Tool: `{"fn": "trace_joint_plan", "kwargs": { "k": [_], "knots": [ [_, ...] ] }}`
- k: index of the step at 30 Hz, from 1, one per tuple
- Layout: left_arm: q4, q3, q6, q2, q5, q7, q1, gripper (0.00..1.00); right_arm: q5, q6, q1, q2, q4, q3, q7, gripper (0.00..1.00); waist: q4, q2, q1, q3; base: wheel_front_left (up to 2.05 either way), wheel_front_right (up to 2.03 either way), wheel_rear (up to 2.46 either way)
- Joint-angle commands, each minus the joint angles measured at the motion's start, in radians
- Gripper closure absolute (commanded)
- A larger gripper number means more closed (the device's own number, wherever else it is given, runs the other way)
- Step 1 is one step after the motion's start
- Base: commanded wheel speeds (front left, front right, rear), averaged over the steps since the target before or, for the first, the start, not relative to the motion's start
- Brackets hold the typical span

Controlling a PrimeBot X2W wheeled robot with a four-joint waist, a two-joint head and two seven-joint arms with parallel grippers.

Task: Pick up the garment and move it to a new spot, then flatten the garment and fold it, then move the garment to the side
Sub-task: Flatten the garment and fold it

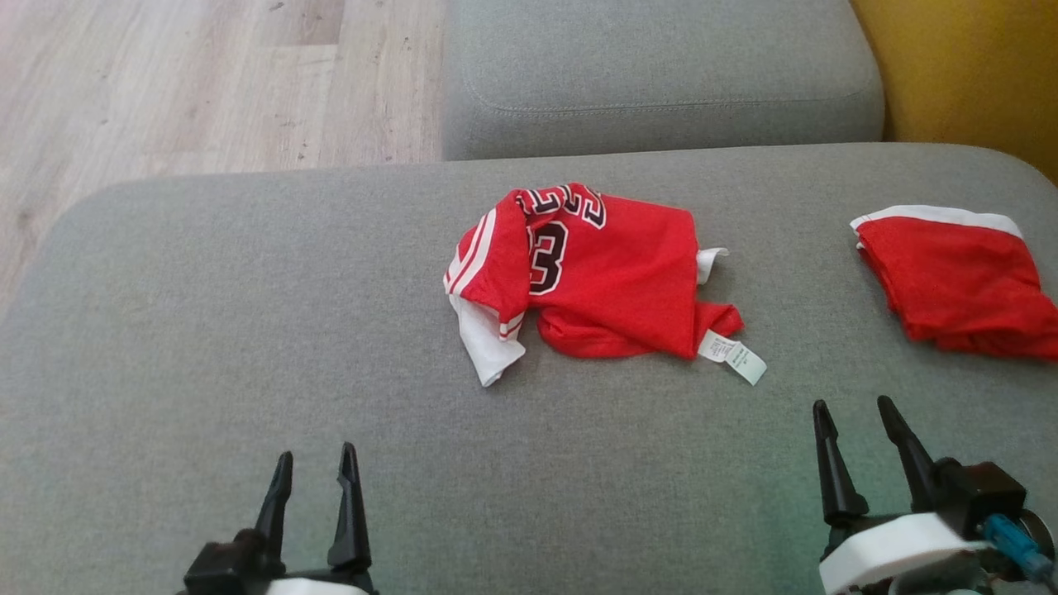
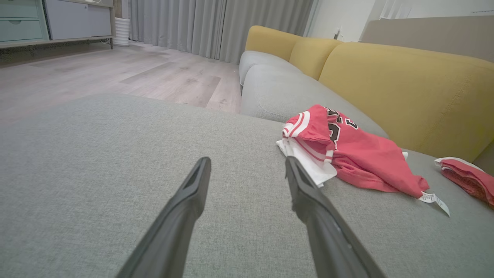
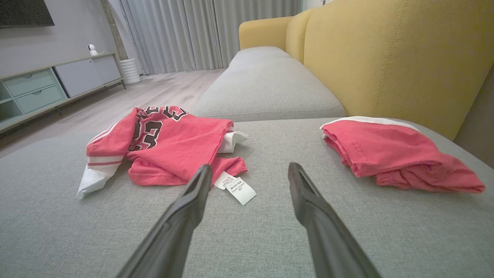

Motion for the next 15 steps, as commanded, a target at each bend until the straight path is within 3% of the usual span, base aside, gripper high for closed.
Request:
{"fn": "trace_joint_plan", "kwargs": {
  "k": [1,15],
  "knots": [
    [-0.040,0.049,0.005,0.015,0.009,-0.012,-0.021,0.00,-0.005,0.007,-0.029,-0.006,-0.029,0.026,-0.015,0.00,-0.001,-0.0001,0.0000,0.001,0.00,0.00,0.00],
    [-0.040,0.050,0.011,0.018,0.010,-0.012,-0.017,0.00,-0.005,0.007,-0.032,-0.006,-0.032,0.033,-0.017,0.00,-0.002,-0.0001,0.0000,0.006,0.00,0.00,0.00]
  ]
}}
